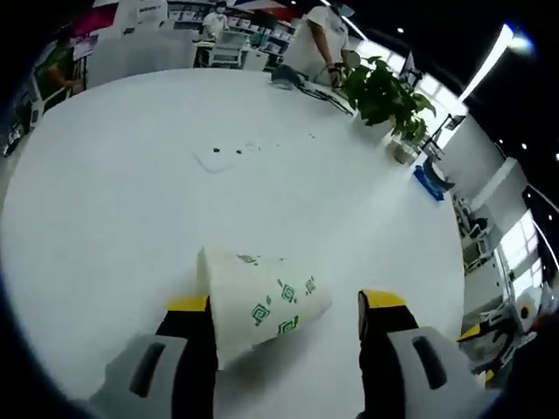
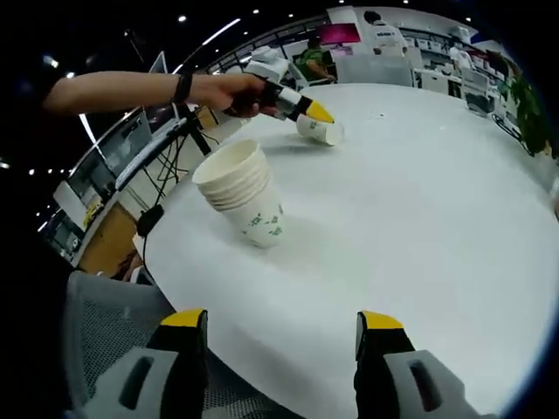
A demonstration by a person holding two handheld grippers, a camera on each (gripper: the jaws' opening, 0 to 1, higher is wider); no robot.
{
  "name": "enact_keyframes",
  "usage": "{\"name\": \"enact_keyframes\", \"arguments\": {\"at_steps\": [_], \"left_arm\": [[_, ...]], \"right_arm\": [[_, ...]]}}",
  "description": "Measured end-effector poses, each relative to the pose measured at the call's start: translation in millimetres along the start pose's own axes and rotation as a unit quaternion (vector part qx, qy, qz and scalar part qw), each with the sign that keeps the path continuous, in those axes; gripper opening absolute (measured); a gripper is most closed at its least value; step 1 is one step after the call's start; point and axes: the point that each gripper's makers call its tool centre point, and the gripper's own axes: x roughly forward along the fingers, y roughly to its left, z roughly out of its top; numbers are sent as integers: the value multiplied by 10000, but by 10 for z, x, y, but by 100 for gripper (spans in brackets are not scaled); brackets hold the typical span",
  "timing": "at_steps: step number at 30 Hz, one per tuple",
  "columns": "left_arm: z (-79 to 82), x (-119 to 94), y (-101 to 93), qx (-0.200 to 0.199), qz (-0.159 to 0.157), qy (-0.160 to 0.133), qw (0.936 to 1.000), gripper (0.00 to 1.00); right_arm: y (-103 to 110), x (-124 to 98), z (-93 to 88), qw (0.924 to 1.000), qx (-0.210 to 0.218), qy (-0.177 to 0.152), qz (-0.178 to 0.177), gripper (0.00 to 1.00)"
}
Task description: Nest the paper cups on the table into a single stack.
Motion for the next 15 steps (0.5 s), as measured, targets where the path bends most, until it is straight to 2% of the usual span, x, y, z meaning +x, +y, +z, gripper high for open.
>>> {"name": "enact_keyframes", "arguments": {"at_steps": [1,3,5,7,9,12,15], "left_arm": [[-26,12,-39,-182,-26,-14,9998,54],[-57,-1,-95,-237,-83,-33,9997,46],[-76,2,-166,-278,-131,-70,9995,31],[-47,-1,-314,-570,-353,-272,9974,13],[-20,-27,-426,-822,-546,-428,9942,0],[-14,-60,-519,-688,-685,-533,9938,0],[-50,-108,-539,-527,-631,-523,9952,0]], "right_arm": [[8,2,-5,10000,-5,5,3,69],[2,-11,-17,10000,13,8,-3,69],[-9,-20,-23,10000,24,3,-16,69],[-33,-38,-37,10000,54,0,-33,69],[-59,-48,-34,10000,75,-15,-52,69],[-74,-57,-36,9999,88,-31,-77,69],[-84,-73,-42,9999,95,-45,-92,69]]}}
